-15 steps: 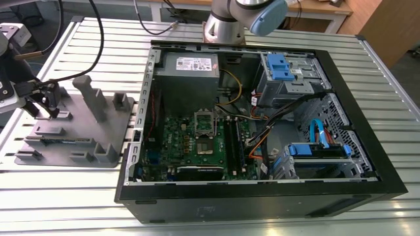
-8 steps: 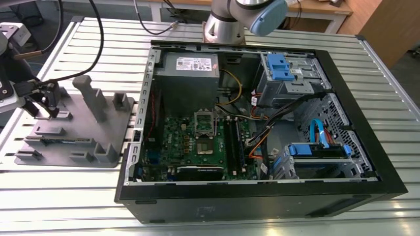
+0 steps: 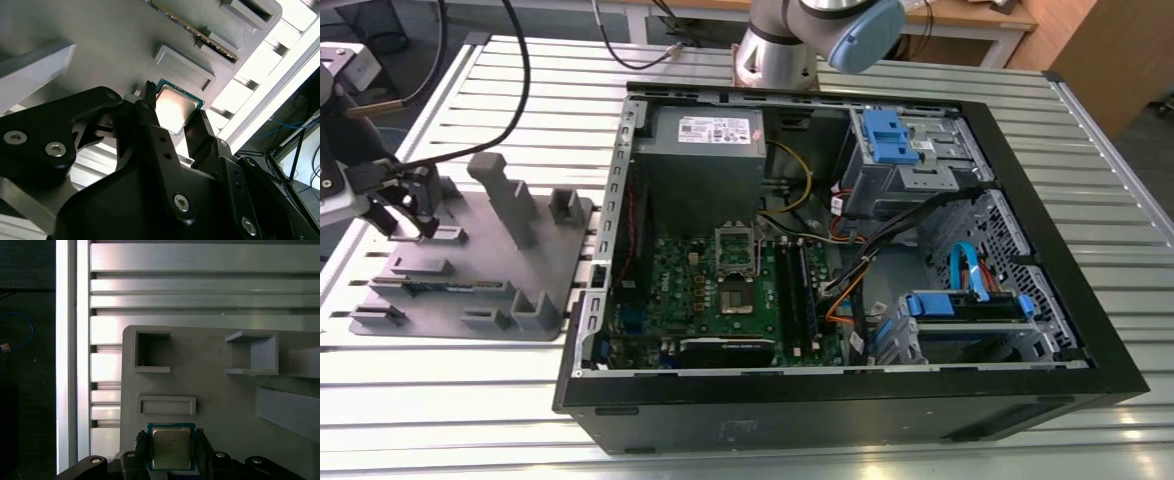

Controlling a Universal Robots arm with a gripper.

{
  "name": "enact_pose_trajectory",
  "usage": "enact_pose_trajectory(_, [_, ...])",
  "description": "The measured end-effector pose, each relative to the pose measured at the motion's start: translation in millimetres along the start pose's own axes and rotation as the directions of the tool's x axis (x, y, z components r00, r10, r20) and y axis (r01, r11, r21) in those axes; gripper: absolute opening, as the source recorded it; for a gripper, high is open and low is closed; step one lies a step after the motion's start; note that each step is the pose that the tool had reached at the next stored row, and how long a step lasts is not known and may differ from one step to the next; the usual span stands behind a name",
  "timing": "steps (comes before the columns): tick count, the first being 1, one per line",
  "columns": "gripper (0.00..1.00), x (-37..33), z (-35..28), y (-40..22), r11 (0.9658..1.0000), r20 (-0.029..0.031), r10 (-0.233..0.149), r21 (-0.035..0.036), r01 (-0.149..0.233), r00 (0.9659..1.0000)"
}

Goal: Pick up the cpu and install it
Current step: 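Pick up the cpu and move it towards the insertion slot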

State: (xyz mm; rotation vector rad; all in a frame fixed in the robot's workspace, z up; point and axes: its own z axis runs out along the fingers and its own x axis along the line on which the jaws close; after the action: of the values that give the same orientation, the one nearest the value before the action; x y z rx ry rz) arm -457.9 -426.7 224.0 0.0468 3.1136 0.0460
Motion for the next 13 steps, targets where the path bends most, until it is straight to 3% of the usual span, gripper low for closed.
enact_pose_trajectory(13, [0.47,-0.2,-7.7,0.3,1.0,0.0002,0.0,-0.0002,0.0,1.0])
